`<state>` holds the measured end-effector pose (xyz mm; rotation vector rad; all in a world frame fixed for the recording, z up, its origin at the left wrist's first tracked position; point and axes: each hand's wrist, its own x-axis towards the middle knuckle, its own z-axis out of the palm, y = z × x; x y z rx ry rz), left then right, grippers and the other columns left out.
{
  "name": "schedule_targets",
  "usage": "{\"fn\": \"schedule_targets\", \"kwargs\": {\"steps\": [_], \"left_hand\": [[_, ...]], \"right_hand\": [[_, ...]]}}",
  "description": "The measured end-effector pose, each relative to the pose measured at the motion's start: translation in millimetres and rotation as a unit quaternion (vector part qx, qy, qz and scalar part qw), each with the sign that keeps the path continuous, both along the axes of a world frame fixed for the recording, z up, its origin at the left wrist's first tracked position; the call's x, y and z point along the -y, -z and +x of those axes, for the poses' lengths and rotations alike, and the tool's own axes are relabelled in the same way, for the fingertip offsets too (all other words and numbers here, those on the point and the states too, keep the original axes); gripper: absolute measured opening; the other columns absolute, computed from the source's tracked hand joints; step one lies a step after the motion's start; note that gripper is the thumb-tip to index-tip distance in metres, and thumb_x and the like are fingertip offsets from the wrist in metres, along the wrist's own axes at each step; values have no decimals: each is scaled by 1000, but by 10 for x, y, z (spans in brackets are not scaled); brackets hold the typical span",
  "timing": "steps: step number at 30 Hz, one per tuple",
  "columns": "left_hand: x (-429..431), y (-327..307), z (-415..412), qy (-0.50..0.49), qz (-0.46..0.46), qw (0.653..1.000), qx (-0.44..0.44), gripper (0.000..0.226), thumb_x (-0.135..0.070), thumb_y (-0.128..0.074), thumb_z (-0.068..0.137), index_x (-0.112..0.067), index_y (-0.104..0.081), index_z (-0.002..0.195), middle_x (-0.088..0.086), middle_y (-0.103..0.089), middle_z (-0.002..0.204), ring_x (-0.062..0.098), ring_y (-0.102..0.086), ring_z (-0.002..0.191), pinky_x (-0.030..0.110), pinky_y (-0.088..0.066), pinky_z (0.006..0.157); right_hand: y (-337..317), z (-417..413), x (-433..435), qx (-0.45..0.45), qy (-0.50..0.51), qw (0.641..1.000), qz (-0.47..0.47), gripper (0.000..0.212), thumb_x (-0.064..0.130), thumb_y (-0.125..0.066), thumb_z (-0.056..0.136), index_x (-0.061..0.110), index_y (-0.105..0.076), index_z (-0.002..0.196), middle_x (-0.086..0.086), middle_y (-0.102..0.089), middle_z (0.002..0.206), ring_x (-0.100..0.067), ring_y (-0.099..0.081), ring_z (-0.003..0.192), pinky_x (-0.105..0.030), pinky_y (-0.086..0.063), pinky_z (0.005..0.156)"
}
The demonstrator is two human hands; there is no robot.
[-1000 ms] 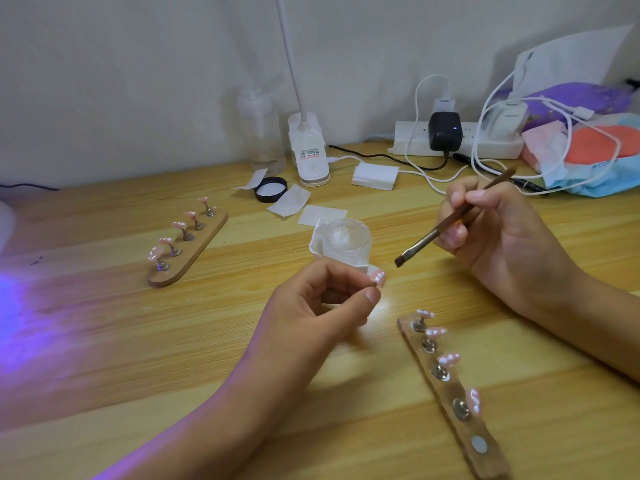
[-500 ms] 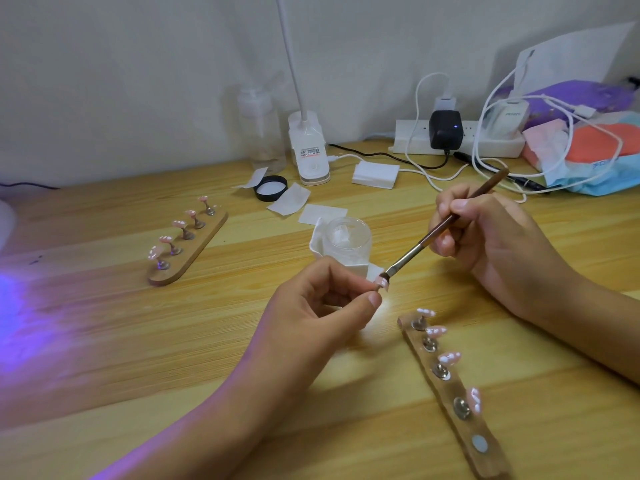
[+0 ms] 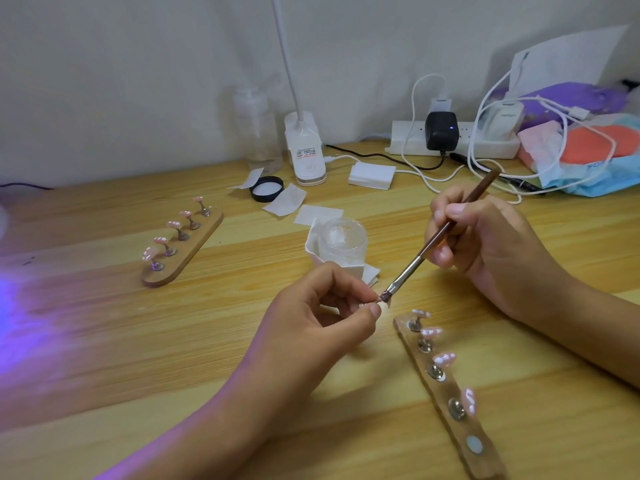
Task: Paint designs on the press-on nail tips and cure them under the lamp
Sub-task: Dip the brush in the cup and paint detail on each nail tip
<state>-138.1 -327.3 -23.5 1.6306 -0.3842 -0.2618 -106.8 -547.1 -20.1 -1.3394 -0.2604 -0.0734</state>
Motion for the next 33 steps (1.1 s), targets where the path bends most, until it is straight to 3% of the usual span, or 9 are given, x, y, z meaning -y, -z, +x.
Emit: {"fn": "schedule_targets", "kwargs": {"steps": [7,12,15,18,24,28,33], "left_hand": [[-11,13,-3,5,7,1000,7,6,-23,-70,75,-27,-67,74,7,-68,79,9,-57,73,17,-45,63],[-13,8,6,-3,-1,1000,0,5,-24,-70,75,-27,-67,74,-1,-62,71,7,-54,65,19,-46,62],[-17,2,7,-6,-11,1000,-12,4,-25,-71,75,-26,-67,74,8,-68,80,8,-57,68,23,-50,65],[-15,-5,6,-9,-27,999,-21,5,-24,-71,74,-27,-68,72,-2,-68,74,9,-57,64,21,-49,63],[-4,-6,8,-6,-45,998,-36,7,-22,-71,74,-27,-68,70,-7,-68,72,7,-59,62,17,-50,63],[-1,-3,9,-7,-39,999,-34,6,-22,-71,74,-27,-69,72,-6,-69,73,8,-59,65,19,-52,64],[0,-6,-2,-8,-54,997,-47,8,-20,-70,75,-25,-67,71,-7,-71,75,8,-59,63,18,-50,62]], "right_hand": [[7,21,19,0,70,997,-26,16,16,-47,84,18,-57,72,0,-52,60,-11,-51,50,-18,-45,49],[-10,23,33,8,41,998,43,13,13,-42,85,12,-52,76,1,-55,57,-12,-52,50,-20,-45,51],[-5,5,26,20,18,999,25,20,11,-41,86,16,-56,74,0,-56,59,-13,-54,51,-20,-47,53],[9,12,28,24,48,999,-5,13,12,-43,86,13,-53,77,-1,-56,61,-12,-55,52,-19,-48,54],[-16,9,32,18,34,998,50,20,12,-43,87,17,-58,75,-1,-58,60,-13,-56,53,-20,-48,53],[-3,-9,10,25,6,1000,14,25,12,-43,88,20,-62,74,-3,-58,62,-14,-59,55,-20,-50,56],[10,4,34,45,72,996,-18,26,15,-46,89,26,-65,74,0,-60,67,-12,-60,59,-20,-51,57]]}}
